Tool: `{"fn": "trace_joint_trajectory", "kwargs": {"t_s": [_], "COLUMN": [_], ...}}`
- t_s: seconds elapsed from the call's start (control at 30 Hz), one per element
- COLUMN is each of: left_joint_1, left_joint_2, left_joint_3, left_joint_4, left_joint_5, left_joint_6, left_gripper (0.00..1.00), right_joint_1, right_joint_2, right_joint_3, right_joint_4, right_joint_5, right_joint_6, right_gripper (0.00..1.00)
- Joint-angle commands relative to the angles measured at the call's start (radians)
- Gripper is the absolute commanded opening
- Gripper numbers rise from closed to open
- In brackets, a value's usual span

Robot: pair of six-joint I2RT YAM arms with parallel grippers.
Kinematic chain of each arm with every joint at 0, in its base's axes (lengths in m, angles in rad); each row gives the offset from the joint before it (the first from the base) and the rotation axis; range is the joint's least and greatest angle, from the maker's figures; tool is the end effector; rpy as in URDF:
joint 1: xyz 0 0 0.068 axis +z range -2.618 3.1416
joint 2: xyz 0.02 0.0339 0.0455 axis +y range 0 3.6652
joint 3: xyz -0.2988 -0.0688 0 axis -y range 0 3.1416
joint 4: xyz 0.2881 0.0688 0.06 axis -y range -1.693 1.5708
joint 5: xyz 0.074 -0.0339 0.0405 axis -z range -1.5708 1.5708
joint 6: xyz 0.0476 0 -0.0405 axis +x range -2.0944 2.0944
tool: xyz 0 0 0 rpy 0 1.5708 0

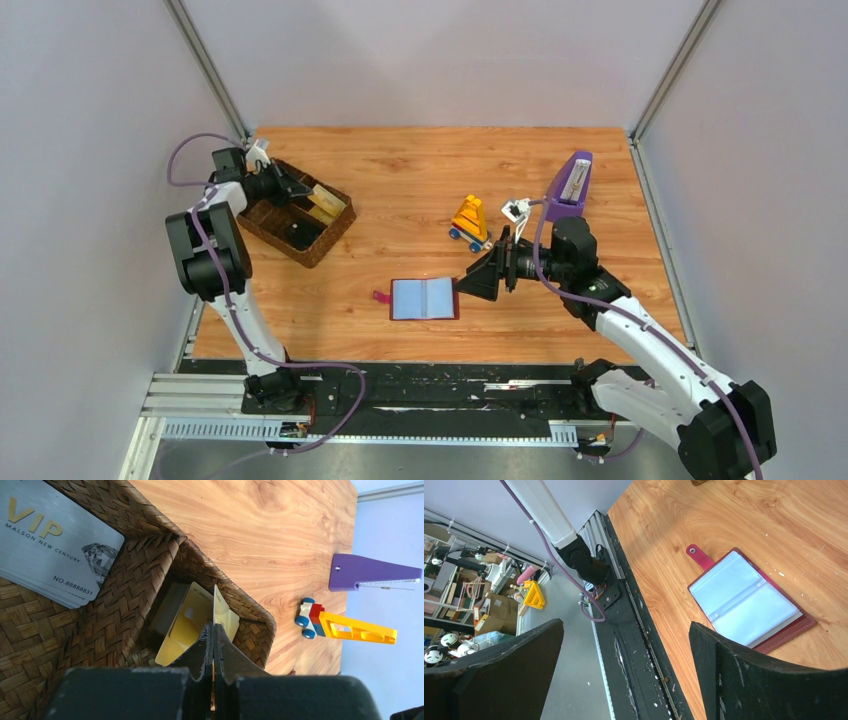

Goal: Take the credit cards out of the card holder
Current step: Place the credit card in the storage box.

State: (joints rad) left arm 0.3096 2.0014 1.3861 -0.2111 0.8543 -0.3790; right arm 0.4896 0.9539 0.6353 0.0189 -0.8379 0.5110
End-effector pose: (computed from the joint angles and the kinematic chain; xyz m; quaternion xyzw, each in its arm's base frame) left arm 0.4738 0.1139 0.1903 -0.1444 0.8489 -0.3972 0.3174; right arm 0.1958 0.1444 0.2927 -0.2336 0.7377 0.5474 0.3188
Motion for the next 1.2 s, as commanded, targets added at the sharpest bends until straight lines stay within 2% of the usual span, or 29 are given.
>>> {"fn": "trace_joint_trajectory", "kwargs": {"t_s": [0.0, 0.47, 1.17], "left_joint_1": [-0.014, -0.032, -0.044], "left_joint_2": [0.002, 0.031, 0.055], "left_joint_3": [-0.003, 0.042, 0.124], "left_joint_4": [0.036, -0.067, -0.165], "left_joint_5": [-0.001, -0.045, -0.074], "left_joint_6": [0.004, 0.075, 0.122], "left_gripper": [0.01, 0.16, 0.28], "right_joint_1": [-0.003, -0.003, -0.003], "right_joint_2": [-0.023, -0.024, -0.024], "right_joint_3": [0.027, 0.029, 0.032], "right_joint_4": [0.035, 0.030, 0.030], "right_joint_5": [-0.003, 0.008, 0.017], "right_joint_6": [-0.022, -0.025, -0.027], "right_gripper": [1.00, 1.00, 1.00]}}
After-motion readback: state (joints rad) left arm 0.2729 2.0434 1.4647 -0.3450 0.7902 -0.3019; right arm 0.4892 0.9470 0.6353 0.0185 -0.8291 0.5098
